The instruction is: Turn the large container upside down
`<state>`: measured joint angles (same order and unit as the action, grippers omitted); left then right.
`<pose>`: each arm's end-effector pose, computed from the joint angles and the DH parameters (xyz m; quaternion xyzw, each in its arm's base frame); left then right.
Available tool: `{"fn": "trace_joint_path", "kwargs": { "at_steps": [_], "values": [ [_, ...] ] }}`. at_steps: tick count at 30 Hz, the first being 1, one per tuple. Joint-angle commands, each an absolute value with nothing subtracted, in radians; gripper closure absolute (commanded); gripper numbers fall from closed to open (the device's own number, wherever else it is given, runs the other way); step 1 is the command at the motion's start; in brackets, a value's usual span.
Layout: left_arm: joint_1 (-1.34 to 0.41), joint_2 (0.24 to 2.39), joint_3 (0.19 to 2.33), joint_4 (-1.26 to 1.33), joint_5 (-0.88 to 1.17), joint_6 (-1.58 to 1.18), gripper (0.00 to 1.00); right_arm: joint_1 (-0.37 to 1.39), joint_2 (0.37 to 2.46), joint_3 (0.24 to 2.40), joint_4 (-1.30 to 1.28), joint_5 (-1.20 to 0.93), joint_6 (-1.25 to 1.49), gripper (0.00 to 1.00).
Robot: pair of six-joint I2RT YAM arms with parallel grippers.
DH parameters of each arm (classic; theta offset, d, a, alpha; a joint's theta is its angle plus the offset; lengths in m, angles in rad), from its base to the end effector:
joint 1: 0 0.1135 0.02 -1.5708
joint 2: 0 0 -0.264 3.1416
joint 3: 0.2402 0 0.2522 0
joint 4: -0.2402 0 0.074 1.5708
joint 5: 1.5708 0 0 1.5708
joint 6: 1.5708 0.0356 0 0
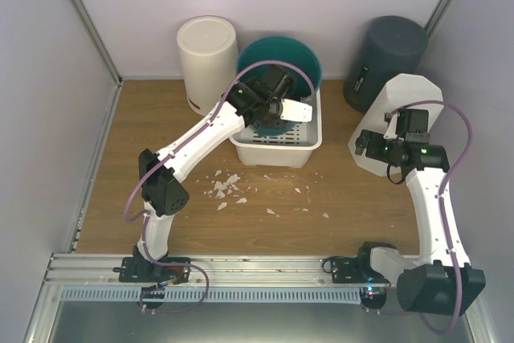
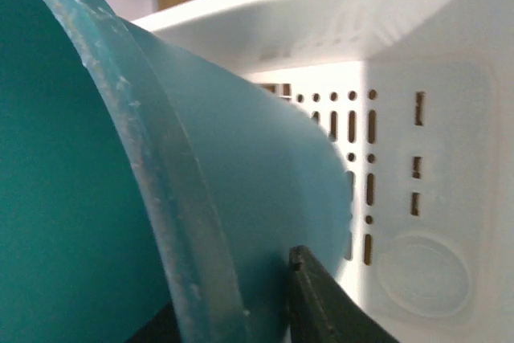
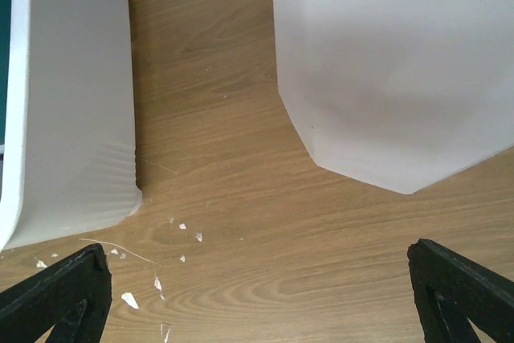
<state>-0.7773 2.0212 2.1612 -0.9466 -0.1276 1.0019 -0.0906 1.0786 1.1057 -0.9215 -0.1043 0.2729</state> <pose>0.3202 -0.3087 0.3658 0.7044 0.6016 0.1005 0.3631 0.2065 -0.0150 0.3275 0.1533 0.9297 0.0791 0.3255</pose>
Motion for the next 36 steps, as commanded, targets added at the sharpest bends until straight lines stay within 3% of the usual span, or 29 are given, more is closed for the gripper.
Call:
{"fn": "trace_joint_path", "kwargs": {
  "at_steps": [1, 10, 24, 36],
  "values": [
    [-0.778, 2.019, 2.197, -0.961, -0.173, 1.019, 0.83, -0.084, 1.062, 1.095, -0.899, -0.123, 0.264, 0.0],
    [-0.785, 2.018, 2.223, -0.989, -0.2, 1.02, 1.0, -0.085, 1.05, 1.095, -0.906, -0.13, 0.265, 0.0],
    [-0.879, 1.867, 2.308, -0.93, -0.223, 0.934, 1.0, -0.084, 1.031, 1.126, -0.92, -0.154, 0.267, 0.0],
    [-0.82, 1.527, 2.142, -0.678, 0.061, 0.527, 1.0, -0.083, 0.971, 1.274, -0.924, -0.156, 0.286, 0.0]
  ]
}}
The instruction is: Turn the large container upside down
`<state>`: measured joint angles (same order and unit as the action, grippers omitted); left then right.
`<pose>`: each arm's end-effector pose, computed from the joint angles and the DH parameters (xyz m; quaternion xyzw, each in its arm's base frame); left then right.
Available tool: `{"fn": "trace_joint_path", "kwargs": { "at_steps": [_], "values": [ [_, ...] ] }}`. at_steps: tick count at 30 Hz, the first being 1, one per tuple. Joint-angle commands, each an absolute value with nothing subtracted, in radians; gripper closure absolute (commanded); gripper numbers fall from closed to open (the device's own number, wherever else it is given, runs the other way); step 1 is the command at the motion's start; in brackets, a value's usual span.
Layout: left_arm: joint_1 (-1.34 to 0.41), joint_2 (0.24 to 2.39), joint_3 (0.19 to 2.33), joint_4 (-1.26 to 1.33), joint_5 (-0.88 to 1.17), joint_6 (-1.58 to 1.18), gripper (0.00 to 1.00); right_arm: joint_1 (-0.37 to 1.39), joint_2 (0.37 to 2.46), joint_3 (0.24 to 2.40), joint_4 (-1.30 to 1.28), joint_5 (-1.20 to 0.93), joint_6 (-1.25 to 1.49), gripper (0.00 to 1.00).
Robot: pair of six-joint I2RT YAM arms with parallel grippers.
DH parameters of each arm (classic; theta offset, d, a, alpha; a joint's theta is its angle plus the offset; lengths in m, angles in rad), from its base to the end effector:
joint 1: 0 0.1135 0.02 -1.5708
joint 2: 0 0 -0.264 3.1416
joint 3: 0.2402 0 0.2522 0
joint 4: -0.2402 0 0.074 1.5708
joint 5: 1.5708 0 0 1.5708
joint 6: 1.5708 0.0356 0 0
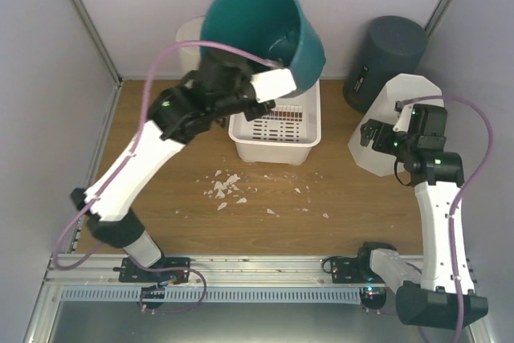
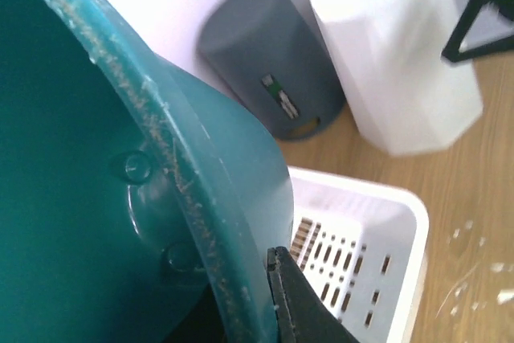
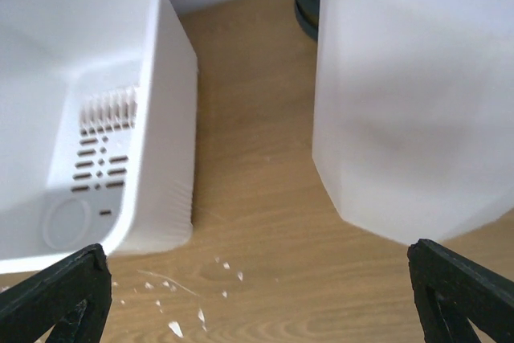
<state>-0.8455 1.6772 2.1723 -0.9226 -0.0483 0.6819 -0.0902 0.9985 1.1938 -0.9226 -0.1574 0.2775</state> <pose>0.2234 -0.2494 0.4998 0.5720 0.6163 -0.0240 0.5407 0.1870 -0.0113 0.3693 0.1346 0.9001 0.1096 0.3996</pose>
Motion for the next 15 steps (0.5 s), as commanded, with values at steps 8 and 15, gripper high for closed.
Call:
{"fn": "trace_joint_path", "kwargs": {
  "at_steps": [8, 15],
  "values": [
    [-0.709, 1.305, 2.014, -0.607, 0.368, 0.239, 1.0, -0.084, 0.956, 1.439, -0.977, -0.145, 0.299, 0.0],
    [-0.683, 1.193, 1.845, -0.607, 0.573, 0.087, 1.0, -0.083, 0.962, 1.57, -1.07, -0.176, 0.283, 0.0]
  ]
}}
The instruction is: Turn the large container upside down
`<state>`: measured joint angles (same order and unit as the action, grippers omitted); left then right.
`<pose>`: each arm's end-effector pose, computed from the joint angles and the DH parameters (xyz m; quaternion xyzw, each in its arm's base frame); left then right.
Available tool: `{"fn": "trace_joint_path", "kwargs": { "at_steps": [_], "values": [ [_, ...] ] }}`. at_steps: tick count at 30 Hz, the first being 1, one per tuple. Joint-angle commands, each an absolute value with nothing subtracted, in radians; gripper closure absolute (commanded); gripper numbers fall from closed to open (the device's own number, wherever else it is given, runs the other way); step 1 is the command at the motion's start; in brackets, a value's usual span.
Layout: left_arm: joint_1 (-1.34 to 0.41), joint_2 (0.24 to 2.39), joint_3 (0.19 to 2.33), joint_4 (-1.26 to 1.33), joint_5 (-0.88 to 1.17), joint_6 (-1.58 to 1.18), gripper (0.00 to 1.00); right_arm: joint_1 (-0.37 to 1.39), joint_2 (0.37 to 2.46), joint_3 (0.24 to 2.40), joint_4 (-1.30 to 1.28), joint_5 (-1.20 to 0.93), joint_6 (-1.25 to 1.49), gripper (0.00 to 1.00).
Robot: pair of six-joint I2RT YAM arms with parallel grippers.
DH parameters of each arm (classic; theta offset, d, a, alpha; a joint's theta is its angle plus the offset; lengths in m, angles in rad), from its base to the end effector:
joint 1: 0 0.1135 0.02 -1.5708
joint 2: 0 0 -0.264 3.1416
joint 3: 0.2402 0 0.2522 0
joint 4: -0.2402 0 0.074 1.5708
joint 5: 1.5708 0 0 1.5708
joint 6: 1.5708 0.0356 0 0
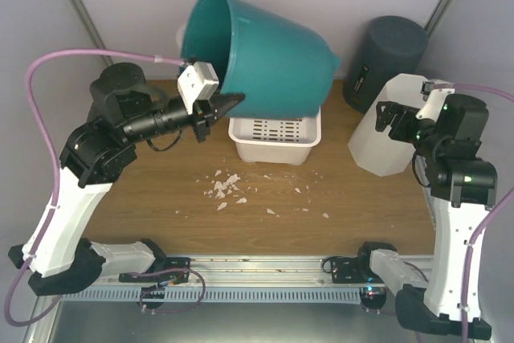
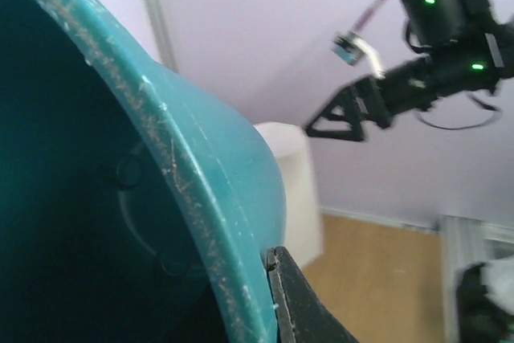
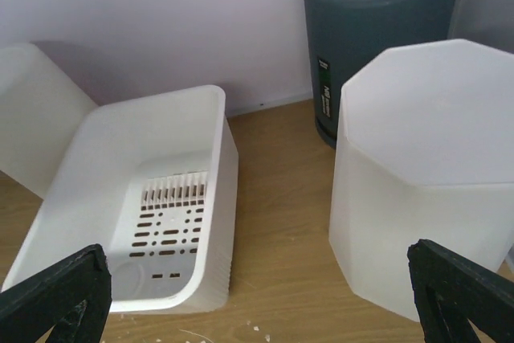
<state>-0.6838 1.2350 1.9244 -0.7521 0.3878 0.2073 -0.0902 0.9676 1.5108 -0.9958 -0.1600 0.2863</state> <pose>0.1392 -0.1309 0.5582 0.4273 0.5886 -0.2950 0.6196 0.1470 -0.0076 0.4612 0.1165 0.8380 0.1192 0.5196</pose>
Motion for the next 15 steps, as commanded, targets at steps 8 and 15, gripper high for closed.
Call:
{"fn": "trace_joint_path", "kwargs": {
  "at_steps": [8, 15],
  "values": [
    [-0.65, 1.159, 1.583, -0.43, 0.897, -0.199, 1.0, -0.085, 0.956, 1.657, -1.148, -0.149, 0.293, 0.0],
    [-0.604, 1.138, 1.42, -0.208, 1.108, -0.472, 1.0, -0.084, 0.955, 1.707, -1.214, -0.097, 0.316, 0.0]
  ]
}}
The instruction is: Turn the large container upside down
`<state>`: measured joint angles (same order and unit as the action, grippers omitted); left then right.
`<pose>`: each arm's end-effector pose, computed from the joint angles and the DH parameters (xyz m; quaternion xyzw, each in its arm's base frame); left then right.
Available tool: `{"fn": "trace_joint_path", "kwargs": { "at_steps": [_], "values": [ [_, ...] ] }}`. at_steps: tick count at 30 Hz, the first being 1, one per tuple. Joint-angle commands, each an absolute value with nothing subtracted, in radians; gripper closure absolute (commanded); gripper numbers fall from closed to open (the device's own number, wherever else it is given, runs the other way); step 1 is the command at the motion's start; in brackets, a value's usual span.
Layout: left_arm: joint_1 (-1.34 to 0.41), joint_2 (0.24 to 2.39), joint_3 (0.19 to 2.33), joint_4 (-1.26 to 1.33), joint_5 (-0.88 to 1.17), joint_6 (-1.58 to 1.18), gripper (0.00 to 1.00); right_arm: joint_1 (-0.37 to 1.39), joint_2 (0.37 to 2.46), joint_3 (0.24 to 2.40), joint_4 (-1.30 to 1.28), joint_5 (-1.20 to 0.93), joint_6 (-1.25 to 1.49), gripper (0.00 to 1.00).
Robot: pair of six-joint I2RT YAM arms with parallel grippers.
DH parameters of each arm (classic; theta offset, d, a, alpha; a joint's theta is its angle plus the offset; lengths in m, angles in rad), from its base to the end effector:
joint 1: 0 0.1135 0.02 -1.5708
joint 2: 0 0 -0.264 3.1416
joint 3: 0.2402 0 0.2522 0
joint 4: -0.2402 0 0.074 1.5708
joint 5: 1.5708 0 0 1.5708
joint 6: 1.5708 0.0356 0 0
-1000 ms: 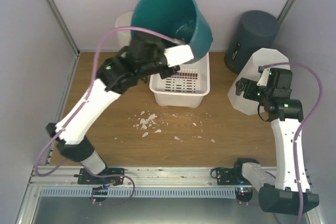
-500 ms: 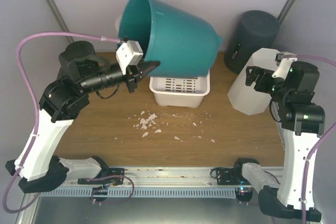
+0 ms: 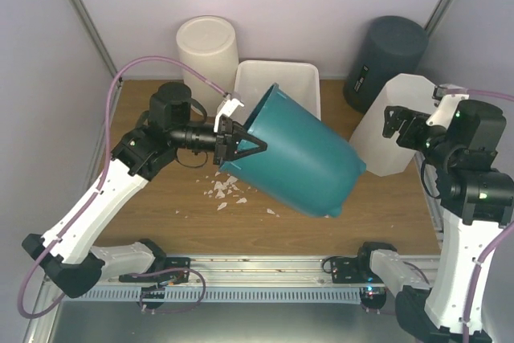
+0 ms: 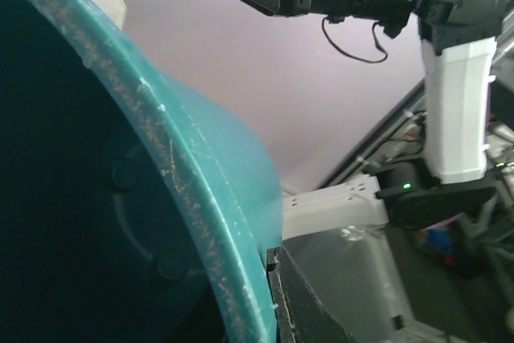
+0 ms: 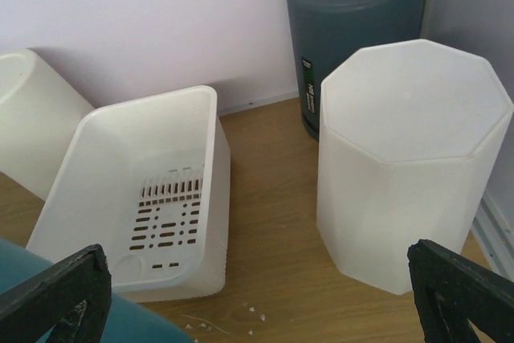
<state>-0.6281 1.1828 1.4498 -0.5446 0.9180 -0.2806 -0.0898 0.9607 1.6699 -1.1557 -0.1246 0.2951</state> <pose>0.1715 -0.1595 0.4542 0.3866 0.6586 -0.5548 0.3301 0.1141 -0.0058 0.4877 0.1290 0.8352 0.1069 0.5238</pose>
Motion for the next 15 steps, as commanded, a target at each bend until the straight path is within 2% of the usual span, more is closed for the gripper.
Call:
{"fn": "trace_joint_path", "kwargs": {
  "at_steps": [1, 5, 15],
  "values": [
    [-0.601, 1.132, 1.387, -0.159, 1.134, -0.522, 1.0, -0.083, 0.958, 1.709, -1.223, -0.106, 0.318, 0.0],
    [-0.587, 1.112, 1.215, 0.069, 1.194, -0.78, 1.0, -0.083, 0.963, 1.701, -1.257, -0.144, 0.328, 0.0],
    [-0.555, 1.077, 0.892, 0.442, 1.176, -1.189, 1.0, -0.083, 0.936, 1.663, -1.311, -0.213, 0.362, 0.0]
  ]
}}
